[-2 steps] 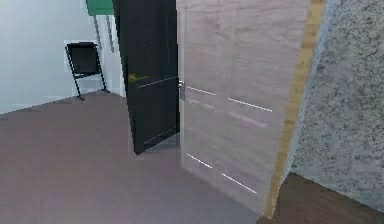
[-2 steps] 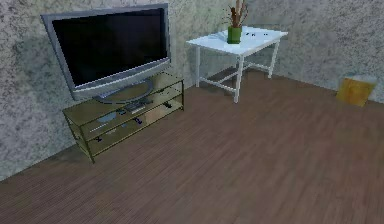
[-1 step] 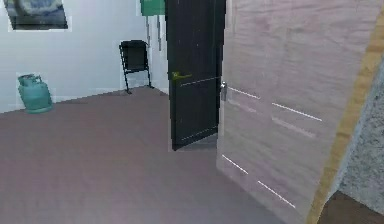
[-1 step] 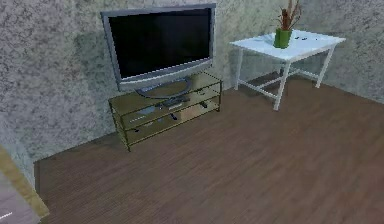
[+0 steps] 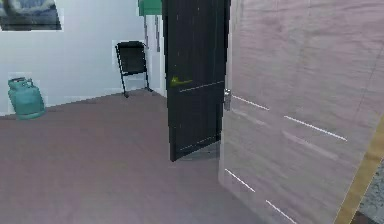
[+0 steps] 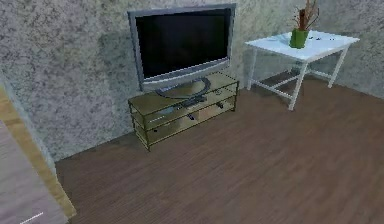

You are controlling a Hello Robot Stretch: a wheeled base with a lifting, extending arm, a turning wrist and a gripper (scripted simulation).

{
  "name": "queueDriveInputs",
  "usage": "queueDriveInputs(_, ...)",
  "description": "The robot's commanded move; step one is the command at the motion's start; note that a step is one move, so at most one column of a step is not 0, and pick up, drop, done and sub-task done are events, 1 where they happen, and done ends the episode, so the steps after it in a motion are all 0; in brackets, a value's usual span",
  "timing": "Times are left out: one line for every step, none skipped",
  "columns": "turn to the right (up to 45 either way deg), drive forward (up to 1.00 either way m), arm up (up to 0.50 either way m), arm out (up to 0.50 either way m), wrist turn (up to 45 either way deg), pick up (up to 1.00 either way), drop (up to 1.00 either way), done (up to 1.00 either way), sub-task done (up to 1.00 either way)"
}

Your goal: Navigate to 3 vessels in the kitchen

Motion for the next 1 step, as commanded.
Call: queueDriveInputs(-30.0, 0.00, 0.00, 0.00, 0.0, 0.00, 0.00, 0.00, 0.00)
